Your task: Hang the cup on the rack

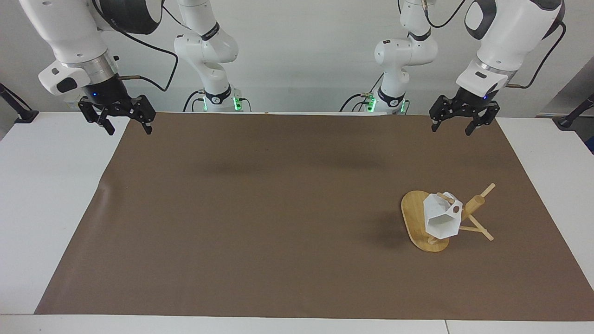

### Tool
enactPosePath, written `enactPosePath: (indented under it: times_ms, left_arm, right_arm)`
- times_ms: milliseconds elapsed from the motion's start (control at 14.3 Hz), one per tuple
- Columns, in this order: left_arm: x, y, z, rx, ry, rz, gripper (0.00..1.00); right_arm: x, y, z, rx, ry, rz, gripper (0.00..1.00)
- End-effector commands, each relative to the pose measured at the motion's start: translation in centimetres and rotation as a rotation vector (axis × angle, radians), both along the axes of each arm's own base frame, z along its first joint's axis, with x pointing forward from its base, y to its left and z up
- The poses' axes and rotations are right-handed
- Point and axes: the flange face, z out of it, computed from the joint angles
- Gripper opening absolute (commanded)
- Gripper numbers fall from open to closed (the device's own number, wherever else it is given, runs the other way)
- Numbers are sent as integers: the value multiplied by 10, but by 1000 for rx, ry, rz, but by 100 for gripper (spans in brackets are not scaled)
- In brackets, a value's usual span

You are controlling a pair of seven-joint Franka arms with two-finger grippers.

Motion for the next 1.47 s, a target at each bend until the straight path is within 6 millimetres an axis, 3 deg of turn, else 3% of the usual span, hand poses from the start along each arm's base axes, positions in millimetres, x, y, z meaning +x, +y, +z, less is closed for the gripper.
enactPosePath:
  times_ms: [0,210,631,1401]
  left_arm:
    - [8,0,19,83,16,-13,100]
    - [11,3,32,73,34,-8,100]
    - [7,6,20,76,54,5,100]
    - [10,9,33,45,37,21,100]
  right_arm:
    - [-7,3,1,16,8,-12,100]
    - [-7,2,1,16,9,-13,100]
    - [-7,2,1,16,8,-15,100]
    - [-7,2,1,16,9,-15,100]
